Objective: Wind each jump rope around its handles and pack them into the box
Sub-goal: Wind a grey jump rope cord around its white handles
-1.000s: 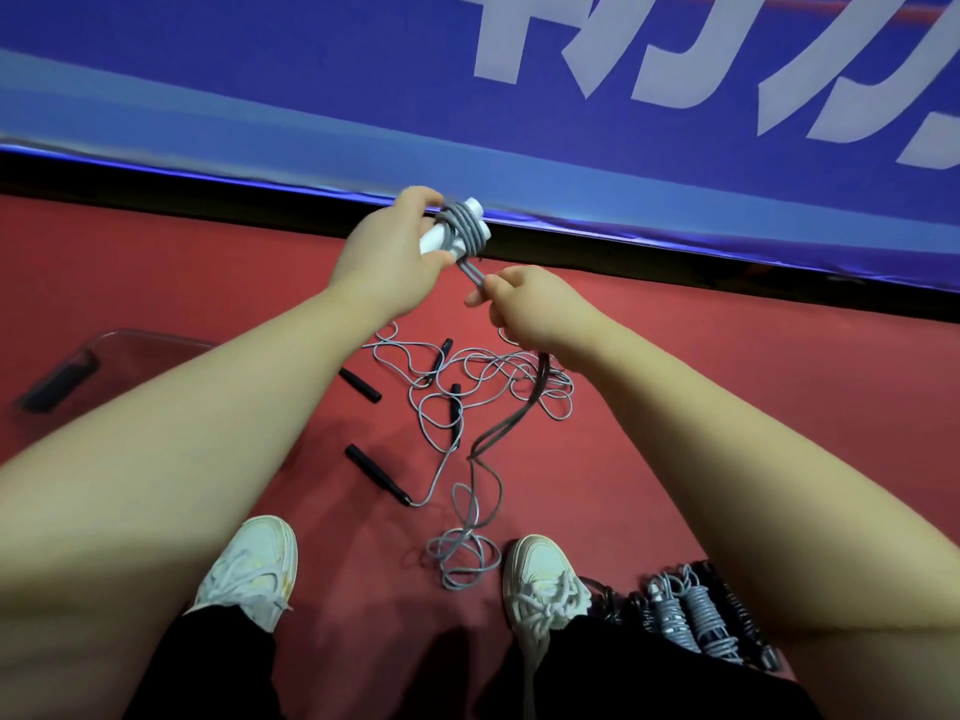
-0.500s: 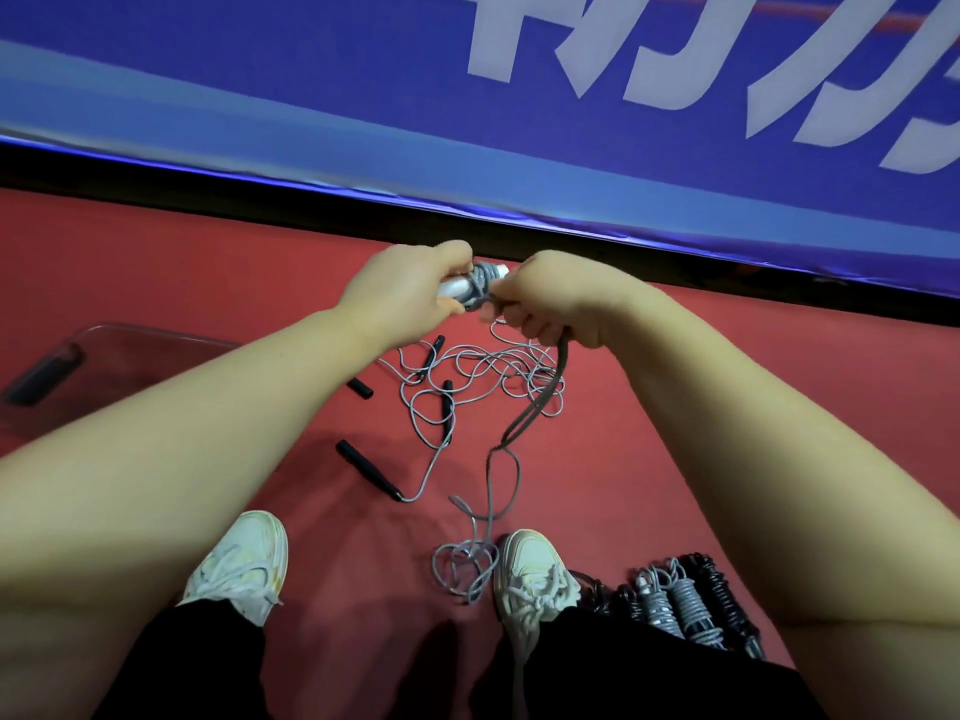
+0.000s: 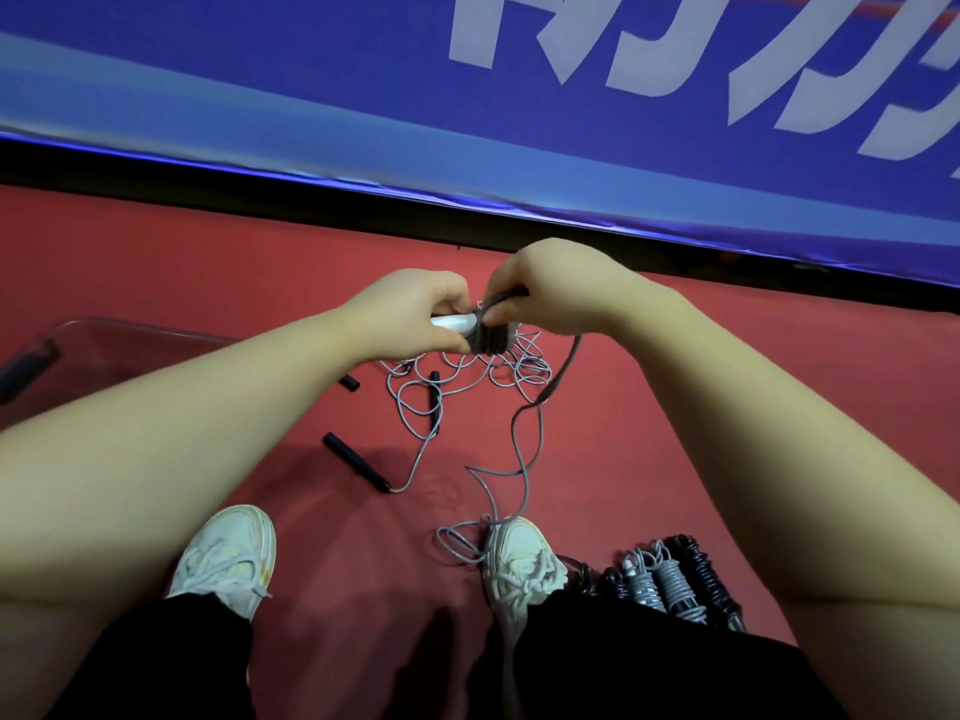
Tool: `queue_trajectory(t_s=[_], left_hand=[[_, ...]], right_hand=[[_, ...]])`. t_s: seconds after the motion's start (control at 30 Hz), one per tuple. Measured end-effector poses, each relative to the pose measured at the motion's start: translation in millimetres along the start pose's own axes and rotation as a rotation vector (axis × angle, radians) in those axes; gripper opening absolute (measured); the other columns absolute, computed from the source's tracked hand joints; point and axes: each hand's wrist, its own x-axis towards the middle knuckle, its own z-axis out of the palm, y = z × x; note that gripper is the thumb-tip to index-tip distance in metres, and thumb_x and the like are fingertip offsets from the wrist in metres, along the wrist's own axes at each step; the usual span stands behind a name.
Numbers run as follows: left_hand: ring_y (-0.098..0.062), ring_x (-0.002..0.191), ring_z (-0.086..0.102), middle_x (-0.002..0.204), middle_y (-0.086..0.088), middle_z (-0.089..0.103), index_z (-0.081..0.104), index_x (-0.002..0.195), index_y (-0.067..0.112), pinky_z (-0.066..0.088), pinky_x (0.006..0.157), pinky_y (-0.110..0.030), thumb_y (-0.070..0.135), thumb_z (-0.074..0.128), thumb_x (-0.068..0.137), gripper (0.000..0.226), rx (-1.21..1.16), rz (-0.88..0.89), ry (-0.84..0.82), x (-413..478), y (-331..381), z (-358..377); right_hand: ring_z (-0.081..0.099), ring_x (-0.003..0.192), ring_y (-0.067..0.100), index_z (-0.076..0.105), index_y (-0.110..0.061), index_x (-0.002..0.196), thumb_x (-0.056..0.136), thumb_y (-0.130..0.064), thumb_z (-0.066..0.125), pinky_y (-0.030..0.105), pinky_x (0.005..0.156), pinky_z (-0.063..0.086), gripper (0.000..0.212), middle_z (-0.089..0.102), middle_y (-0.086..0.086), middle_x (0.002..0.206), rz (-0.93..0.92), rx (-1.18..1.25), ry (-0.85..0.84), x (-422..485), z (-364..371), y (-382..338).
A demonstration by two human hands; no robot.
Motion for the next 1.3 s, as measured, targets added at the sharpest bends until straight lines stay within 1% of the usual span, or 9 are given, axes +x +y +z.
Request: queue_trajectory(t_s=[0.13,0.37,0.5,0.73,0.87,0.97,1.1,1.17,1.3], left_hand=[[-0.016,0.070,0.055,0.071,0.009,0.060,0.050,0.072,0.031,0.043,0.067,-0.029,0.019,0.080,0.073,0.031,-0.092,-0.019,-0.081,-3,-4,-1],[-0.003,0.061,0.056,0.068,0.012,0.064,0.043,0.080,0.025,0.037,0.056,-0.024,0.025,0.083,0.070,0.041,-0.141,-0.097,-0.100,-1,-1,-5],[-0.008,0.065,0.054,0.073,0.007,0.060,0.037,0.079,0.026,0.035,0.055,-0.026,0.027,0.083,0.070,0.047,-0.071,-0.067,-0.134,0,5,-4],[-0.015,0.077,0.064,0.089,0.006,0.072,0.031,0.082,0.027,0.048,0.073,-0.036,0.024,0.082,0.070,0.052,-0.039,0.037,-0.158,0,12,-4],[0.004,0.062,0.058,0.082,0.014,0.070,0.027,0.081,0.027,0.041,0.058,-0.014,0.023,0.081,0.071,0.056,-0.015,0.113,-0.239,-5,20,-2],[0.007,0.055,0.053,0.075,0.018,0.067,0.026,0.080,0.027,0.036,0.053,-0.011,0.022,0.081,0.071,0.057,-0.009,0.166,-0.255,-9,28,-5],[-0.005,0.061,0.060,0.076,0.019,0.070,0.030,0.086,0.022,0.046,0.062,-0.024,0.024,0.082,0.068,0.055,-0.095,0.160,-0.208,-10,33,-13],[-0.009,0.067,0.063,0.078,0.013,0.072,0.032,0.090,0.024,0.050,0.070,-0.034,0.023,0.082,0.069,0.054,-0.119,0.171,-0.202,-10,34,-16],[-0.018,0.076,0.068,0.086,0.009,0.074,0.037,0.101,0.055,0.053,0.078,-0.042,0.031,0.079,0.069,0.058,-0.214,0.210,-0.232,-11,35,-20]], right_hand=[[0.054,0.101,0.008,0.072,-0.014,0.098,0.082,-0.024,0.071,0.023,0.084,0.040,0.018,0.062,-0.001,0.113,-0.168,0.187,0.089,4,14,14],[0.061,0.082,0.005,0.061,-0.019,0.086,0.087,-0.007,0.064,0.020,0.079,0.050,0.013,0.067,-0.001,0.090,-0.183,0.687,0.062,2,33,32],[0.054,0.074,0.004,0.057,-0.010,0.091,0.089,-0.008,0.062,0.018,0.072,0.045,0.006,0.059,-0.003,0.083,-0.157,0.666,0.005,7,37,35],[0.054,0.069,-0.006,0.062,-0.022,0.084,0.083,-0.008,0.069,0.010,0.070,0.043,0.016,0.063,-0.008,0.080,-0.141,0.771,-0.053,4,26,39],[0.054,0.068,-0.003,0.069,-0.024,0.084,0.084,-0.014,0.068,0.011,0.074,0.043,0.011,0.065,-0.017,0.069,-0.067,0.715,-0.160,1,24,44],[0.053,0.065,0.000,0.067,-0.016,0.084,0.092,-0.015,0.057,0.013,0.071,0.043,0.013,0.063,-0.014,0.068,-0.059,0.779,-0.247,-4,31,44],[0.049,0.073,0.013,0.059,-0.006,0.082,0.092,-0.034,0.051,0.026,0.075,0.041,0.030,0.056,0.001,0.076,-0.072,0.860,-0.262,-9,34,46],[0.049,0.065,0.007,0.056,-0.011,0.075,0.091,-0.034,0.051,0.023,0.068,0.042,0.029,0.057,-0.005,0.067,-0.066,0.933,-0.242,-8,32,46],[0.039,0.052,0.003,0.060,-0.022,0.057,0.088,-0.027,0.050,0.020,0.054,0.033,0.032,0.049,-0.013,0.053,-0.030,1.039,-0.119,-8,39,51]])
